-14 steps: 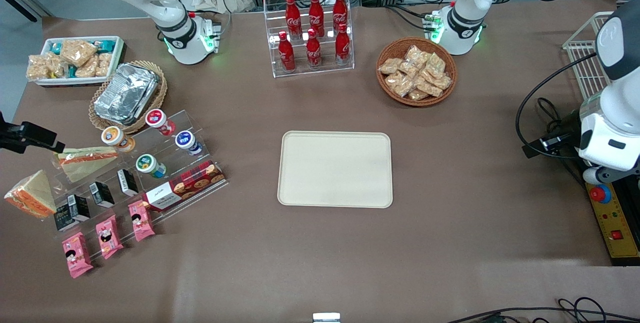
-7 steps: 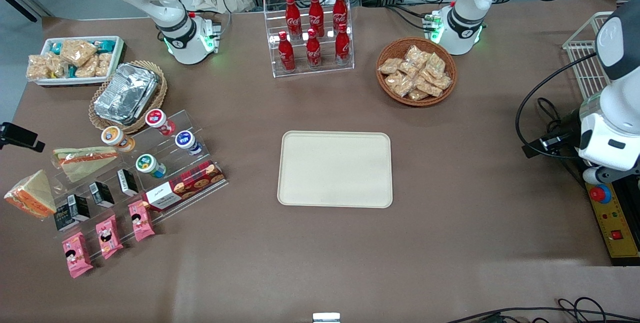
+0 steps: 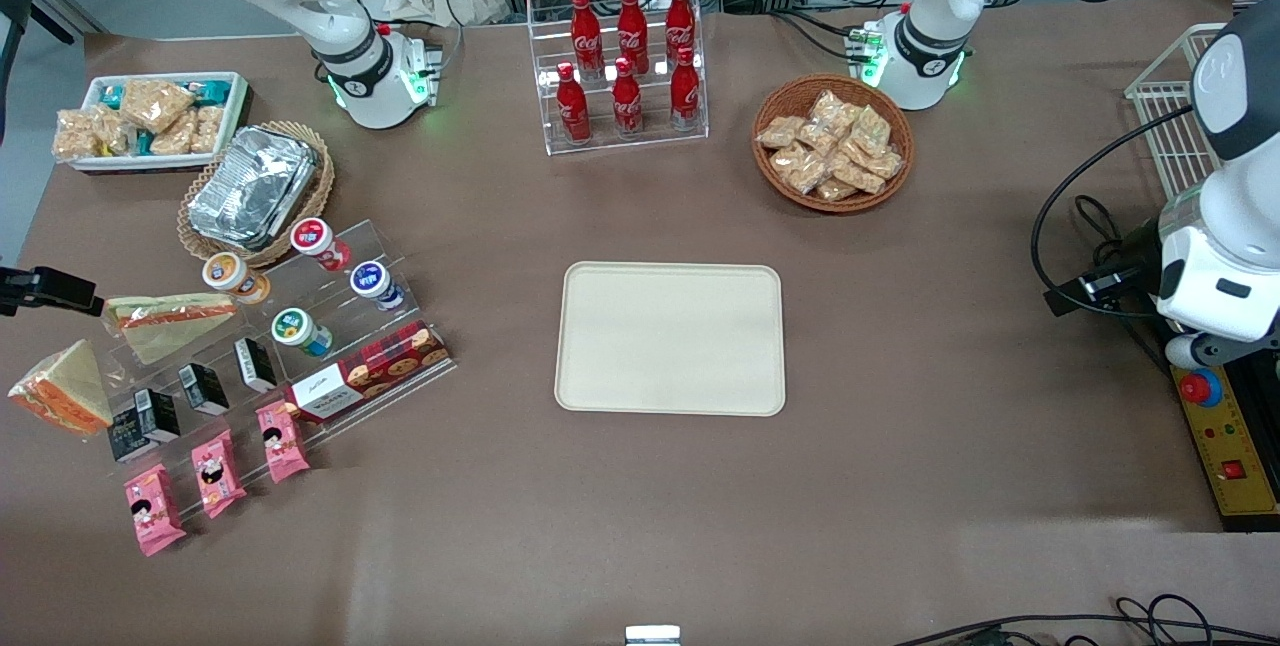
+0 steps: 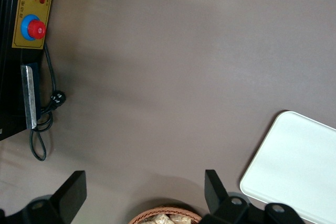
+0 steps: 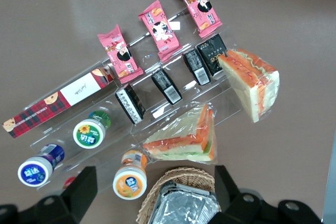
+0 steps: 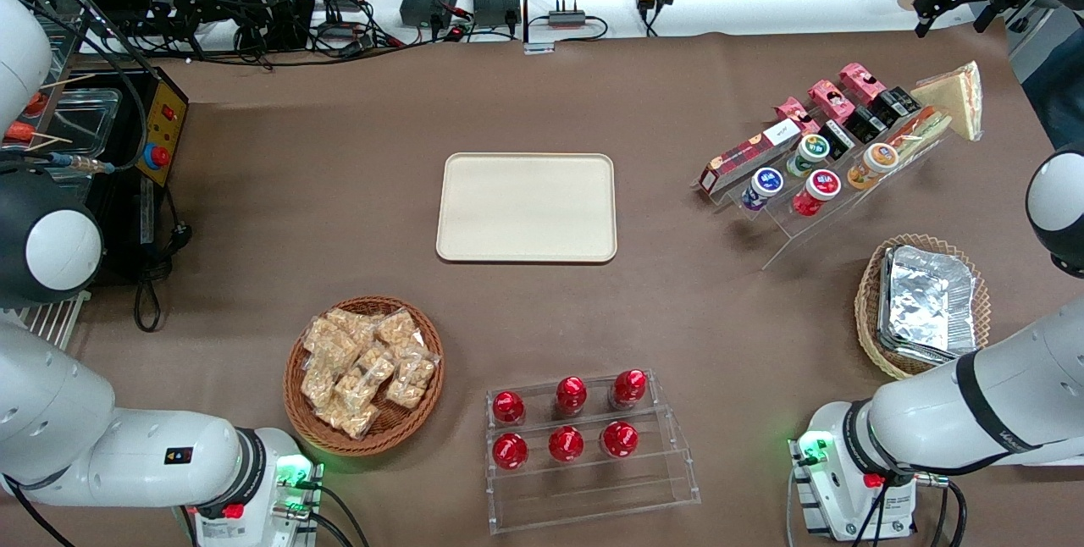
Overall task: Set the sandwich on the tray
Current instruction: 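Move the right gripper down to the wrapped sandwich in the acrylic rack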
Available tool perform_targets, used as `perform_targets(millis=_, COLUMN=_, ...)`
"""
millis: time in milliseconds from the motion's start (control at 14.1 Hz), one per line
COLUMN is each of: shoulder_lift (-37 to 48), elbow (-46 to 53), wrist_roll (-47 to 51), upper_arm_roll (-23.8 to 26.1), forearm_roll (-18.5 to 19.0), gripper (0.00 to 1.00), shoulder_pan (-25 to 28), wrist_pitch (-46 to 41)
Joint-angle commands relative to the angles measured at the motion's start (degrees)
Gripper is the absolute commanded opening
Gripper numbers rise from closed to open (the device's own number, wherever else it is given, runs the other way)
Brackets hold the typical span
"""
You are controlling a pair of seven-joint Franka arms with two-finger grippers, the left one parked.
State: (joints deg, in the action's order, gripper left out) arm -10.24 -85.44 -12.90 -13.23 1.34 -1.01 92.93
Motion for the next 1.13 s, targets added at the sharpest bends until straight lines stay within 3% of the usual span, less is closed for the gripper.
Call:
perform_targets(millis=0, shoulder_lift=-0.13, elbow=0.62, wrist_roll=-7.38, upper_arm_roll=-0.04, forearm_roll=-1.43, gripper=0.99, shoulder_pan=-1.54, wrist_pitch=1.02)
perform_targets(millis=850, shoulder_lift=-7.77, elbow=0.71, wrist_roll=-42.0, upper_arm_roll=-0.04, forearm_roll=-1.6, gripper=0.99, shoulder_pan=-10.15, wrist_pitch=13.23)
perform_targets(millis=921, shoulder_lift=-8.91, elbow=0.71, wrist_roll=-44.73, upper_arm_roll=0.13, forearm_roll=-1.95, gripper=0.99, shoulder_pan=-11.37, wrist_pitch=14.2)
perform_targets(millis=1063, shoulder_lift=-10.49, elbow=0.71, wrist_roll=-48.78, upper_arm_roll=-0.04, forearm_roll=-6.06, gripper=0.99, shoulder_pan=-12.87, wrist_pitch=14.91)
